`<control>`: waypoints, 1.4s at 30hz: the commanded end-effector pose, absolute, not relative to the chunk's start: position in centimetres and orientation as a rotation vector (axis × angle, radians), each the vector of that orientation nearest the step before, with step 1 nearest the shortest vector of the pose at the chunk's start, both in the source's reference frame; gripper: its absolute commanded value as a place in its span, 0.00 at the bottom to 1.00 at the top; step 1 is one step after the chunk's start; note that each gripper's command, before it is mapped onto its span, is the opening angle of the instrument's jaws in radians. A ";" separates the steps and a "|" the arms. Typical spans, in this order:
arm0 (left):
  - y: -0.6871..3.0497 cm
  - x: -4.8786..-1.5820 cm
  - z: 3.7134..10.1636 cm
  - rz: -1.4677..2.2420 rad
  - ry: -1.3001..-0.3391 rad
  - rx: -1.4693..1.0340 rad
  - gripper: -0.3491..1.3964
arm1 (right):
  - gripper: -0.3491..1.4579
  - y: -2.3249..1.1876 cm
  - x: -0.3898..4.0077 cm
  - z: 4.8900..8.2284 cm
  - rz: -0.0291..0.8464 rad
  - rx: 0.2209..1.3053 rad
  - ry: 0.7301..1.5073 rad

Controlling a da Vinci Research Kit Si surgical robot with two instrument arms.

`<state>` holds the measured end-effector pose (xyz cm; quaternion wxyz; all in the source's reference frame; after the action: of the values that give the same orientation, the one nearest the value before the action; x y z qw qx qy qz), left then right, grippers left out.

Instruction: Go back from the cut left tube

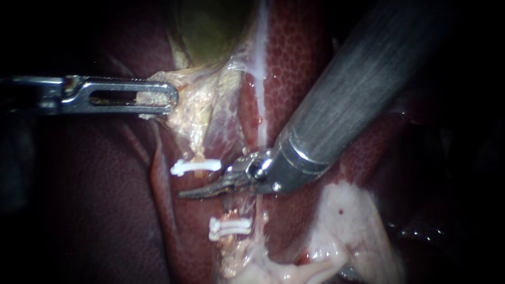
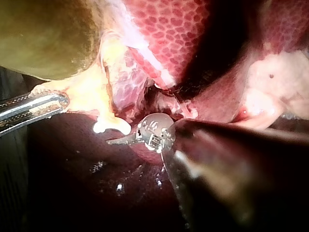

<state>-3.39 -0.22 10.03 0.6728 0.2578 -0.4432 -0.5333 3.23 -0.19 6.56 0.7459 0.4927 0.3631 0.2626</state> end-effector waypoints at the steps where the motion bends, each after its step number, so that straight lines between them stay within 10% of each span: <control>1: -0.22 -3.39 10.03 -1.200 -0.998 0.580 0.00 | 0.00 -0.19 3.23 6.57 0.575 1.078 0.794; 5: -0.22 -3.39 10.03 -1.200 -0.998 0.581 0.00 | 0.00 -0.22 3.26 6.60 0.575 1.077 0.798; 12: -0.22 -3.39 10.03 -1.200 -0.998 0.580 0.00 | 0.56 -0.29 3.33 6.65 0.576 1.076 0.812; 17: -0.22 -3.39 10.03 -1.200 -0.998 0.581 0.00 | 0.72 -0.30 3.33 6.66 0.576 1.076 0.815; 25: -0.23 -3.38 10.03 -1.200 -0.998 0.581 0.00 | 0.91 -0.33 3.31 6.60 0.518 0.996 0.899; 42: -0.23 -3.37 10.03 -1.199 -0.998 0.581 0.00 | 0.99 -0.30 2.68 6.35 0.304 0.688 1.020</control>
<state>-3.37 -0.23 10.03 0.6730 0.2580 -0.4435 -0.5327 2.62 -0.27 6.33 0.8069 0.3183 0.4770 0.1414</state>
